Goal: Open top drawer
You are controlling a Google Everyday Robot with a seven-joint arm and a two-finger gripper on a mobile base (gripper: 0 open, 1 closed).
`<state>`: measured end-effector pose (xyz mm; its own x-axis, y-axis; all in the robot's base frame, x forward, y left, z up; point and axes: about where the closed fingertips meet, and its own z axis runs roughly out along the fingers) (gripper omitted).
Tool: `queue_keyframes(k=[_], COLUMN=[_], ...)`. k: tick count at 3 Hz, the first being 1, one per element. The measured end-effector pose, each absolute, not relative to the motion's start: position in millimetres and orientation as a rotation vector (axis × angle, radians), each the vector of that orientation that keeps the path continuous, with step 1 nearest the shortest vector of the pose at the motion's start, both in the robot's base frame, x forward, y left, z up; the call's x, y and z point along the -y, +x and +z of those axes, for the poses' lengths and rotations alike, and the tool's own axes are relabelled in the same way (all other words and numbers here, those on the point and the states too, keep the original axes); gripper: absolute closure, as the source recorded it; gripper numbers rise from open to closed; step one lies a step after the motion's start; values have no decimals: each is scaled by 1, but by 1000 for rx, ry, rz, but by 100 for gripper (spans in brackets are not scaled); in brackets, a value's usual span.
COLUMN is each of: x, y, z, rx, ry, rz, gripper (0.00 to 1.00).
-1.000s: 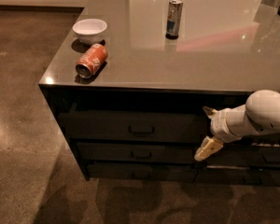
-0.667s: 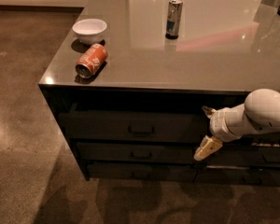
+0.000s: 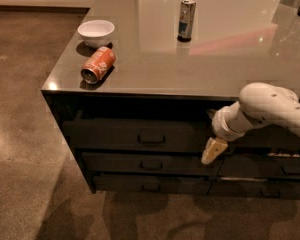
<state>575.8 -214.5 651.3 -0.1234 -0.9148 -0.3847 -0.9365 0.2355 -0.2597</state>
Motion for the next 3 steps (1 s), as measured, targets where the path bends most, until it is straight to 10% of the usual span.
queue_keyframes(k=[1, 3], x=[207, 206], y=[590, 584], z=[649, 619], rx=[-2050, -2112], ry=[-1721, -1765], rz=[56, 126], gripper=[0, 40])
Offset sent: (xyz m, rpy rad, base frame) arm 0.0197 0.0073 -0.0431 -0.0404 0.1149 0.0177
